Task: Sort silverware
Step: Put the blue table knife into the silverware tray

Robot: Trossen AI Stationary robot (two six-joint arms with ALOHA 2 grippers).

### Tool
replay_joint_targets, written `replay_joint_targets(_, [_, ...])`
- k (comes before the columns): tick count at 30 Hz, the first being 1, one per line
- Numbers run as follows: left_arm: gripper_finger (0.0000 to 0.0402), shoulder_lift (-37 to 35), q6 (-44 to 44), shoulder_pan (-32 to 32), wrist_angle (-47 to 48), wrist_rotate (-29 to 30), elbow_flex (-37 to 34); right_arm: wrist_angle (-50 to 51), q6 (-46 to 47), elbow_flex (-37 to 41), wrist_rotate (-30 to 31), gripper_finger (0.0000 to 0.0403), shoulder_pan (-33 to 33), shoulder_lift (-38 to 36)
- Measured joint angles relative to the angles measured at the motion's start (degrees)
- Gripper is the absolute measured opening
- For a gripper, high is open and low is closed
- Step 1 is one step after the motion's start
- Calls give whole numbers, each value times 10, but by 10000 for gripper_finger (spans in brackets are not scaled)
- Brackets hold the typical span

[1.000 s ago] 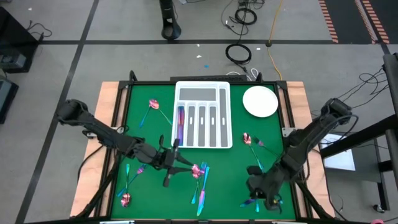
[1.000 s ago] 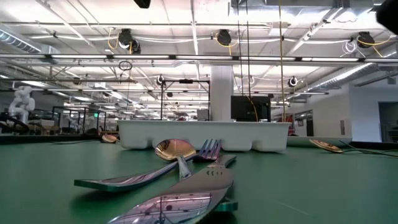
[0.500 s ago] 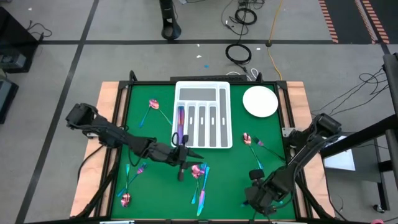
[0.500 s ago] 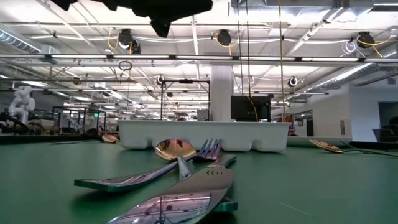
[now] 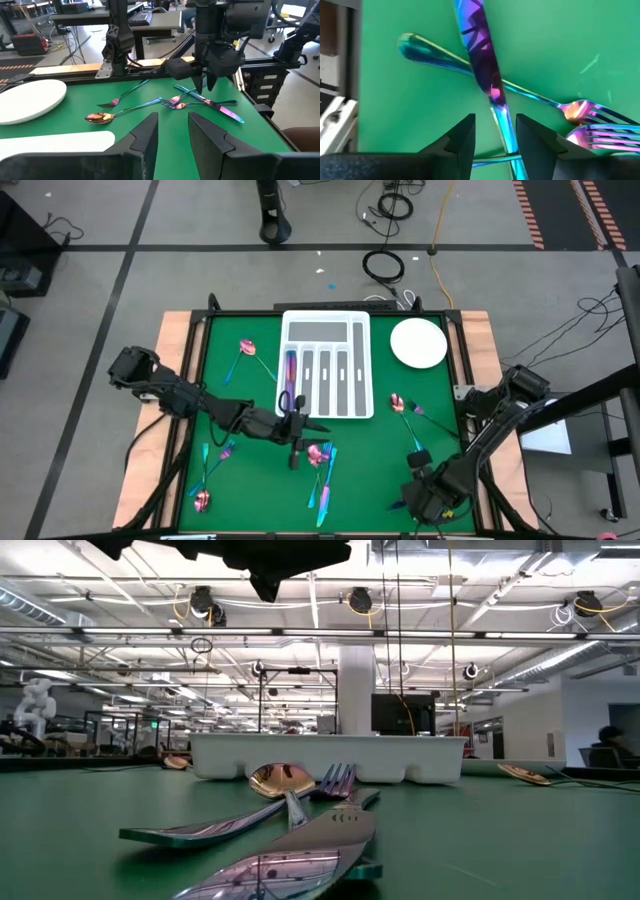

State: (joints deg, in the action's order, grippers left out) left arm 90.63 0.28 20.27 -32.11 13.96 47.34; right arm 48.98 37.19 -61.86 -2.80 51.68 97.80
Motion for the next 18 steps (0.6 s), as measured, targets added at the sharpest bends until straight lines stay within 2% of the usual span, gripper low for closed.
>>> replay_joint_targets(13, [109, 0, -1, 1, 0, -4, 0, -75, 22, 72, 0, 127, -2, 1])
replay_joint_targets(18, [109, 0, -1, 1, 1, -4, 0, -81, 12, 74, 10, 108, -1, 1])
